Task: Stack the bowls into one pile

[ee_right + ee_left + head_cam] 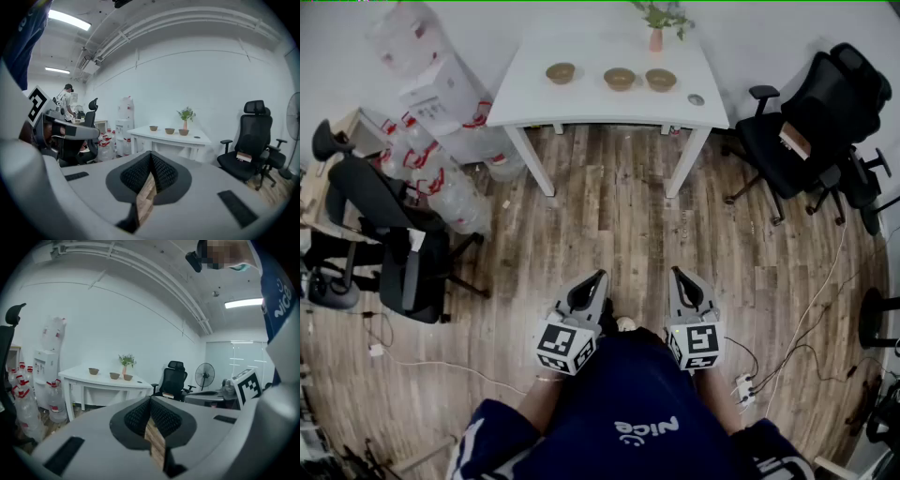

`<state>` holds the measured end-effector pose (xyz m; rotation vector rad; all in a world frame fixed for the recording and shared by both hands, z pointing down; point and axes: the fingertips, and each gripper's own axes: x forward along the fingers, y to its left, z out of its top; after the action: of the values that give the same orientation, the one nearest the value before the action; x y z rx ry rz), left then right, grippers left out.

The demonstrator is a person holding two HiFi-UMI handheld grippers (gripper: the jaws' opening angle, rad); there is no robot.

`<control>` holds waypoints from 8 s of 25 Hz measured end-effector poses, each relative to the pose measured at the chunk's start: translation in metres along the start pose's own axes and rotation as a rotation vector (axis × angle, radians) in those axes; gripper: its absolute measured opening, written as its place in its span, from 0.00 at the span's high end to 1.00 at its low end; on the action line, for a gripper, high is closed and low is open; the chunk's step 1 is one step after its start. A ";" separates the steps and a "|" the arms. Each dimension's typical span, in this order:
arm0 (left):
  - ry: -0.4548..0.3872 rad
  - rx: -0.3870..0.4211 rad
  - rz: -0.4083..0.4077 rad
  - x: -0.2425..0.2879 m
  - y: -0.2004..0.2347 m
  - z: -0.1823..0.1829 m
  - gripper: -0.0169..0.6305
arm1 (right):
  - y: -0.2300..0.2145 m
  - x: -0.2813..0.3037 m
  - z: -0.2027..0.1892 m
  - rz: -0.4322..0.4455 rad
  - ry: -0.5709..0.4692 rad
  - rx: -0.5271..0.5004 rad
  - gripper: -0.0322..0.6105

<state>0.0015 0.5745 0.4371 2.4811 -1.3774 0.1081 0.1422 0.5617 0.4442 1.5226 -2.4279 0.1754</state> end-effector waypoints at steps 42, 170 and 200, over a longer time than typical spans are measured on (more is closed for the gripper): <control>-0.052 0.004 -0.046 0.123 0.200 0.074 0.95 | -0.017 0.183 0.058 -0.181 -0.006 0.088 0.91; 0.243 -0.208 0.495 0.482 0.577 0.154 0.75 | -0.178 0.672 0.185 0.250 0.064 0.046 0.91; 0.359 -0.266 0.646 0.506 0.620 0.113 0.91 | -0.183 0.673 0.176 0.257 0.111 0.035 0.91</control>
<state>-0.2559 -0.1796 0.5738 1.6297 -1.8204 0.4482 0.0011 -0.1428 0.4634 1.1746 -2.5340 0.3447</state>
